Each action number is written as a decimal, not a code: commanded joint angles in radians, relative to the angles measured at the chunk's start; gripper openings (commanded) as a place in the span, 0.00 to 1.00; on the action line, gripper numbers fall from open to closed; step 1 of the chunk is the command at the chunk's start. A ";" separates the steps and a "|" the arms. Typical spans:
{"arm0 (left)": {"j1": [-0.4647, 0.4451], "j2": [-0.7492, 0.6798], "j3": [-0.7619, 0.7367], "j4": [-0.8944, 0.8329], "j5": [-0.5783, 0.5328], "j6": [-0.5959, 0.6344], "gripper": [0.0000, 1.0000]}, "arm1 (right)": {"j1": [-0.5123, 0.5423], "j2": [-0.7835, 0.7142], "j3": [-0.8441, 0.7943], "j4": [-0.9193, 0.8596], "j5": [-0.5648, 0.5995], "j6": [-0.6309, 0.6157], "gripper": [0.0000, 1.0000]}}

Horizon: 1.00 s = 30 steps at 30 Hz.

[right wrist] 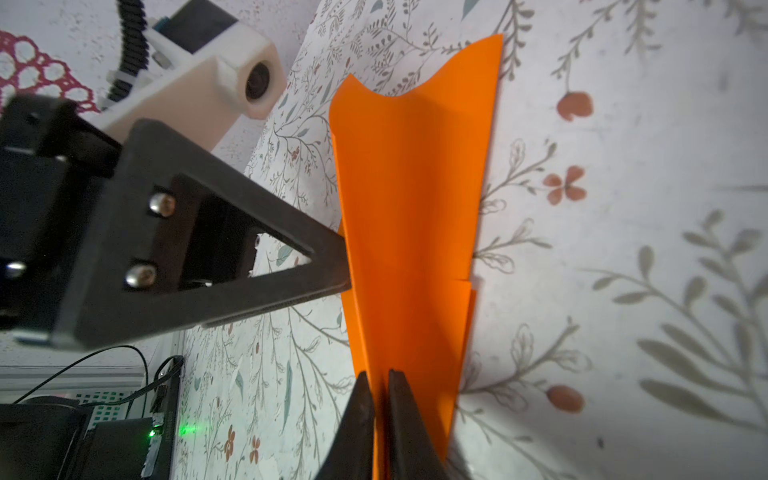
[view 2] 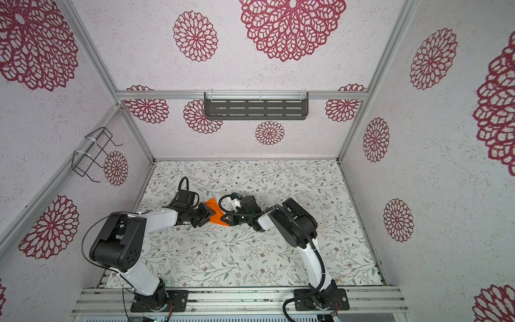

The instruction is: Fold a paper plane with a square sheet of paper (pick it up from the middle)

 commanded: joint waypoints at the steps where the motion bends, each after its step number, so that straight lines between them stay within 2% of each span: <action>1: -0.011 0.031 -0.017 -0.100 -0.046 0.024 0.48 | -0.005 0.027 0.028 -0.064 -0.043 0.012 0.12; 7: -0.015 -0.031 -0.011 -0.073 -0.024 0.058 0.49 | -0.010 0.038 0.048 -0.112 -0.044 0.016 0.10; 16: -0.026 0.033 0.037 -0.167 -0.046 0.080 0.50 | -0.024 0.055 0.053 -0.122 -0.048 0.059 0.10; 24: -0.044 -0.032 0.107 -0.229 -0.064 0.107 0.51 | -0.025 0.056 0.055 -0.147 -0.042 0.055 0.10; 30: -0.062 -0.022 0.128 -0.243 -0.088 0.109 0.51 | -0.025 0.057 0.055 -0.150 -0.040 0.055 0.11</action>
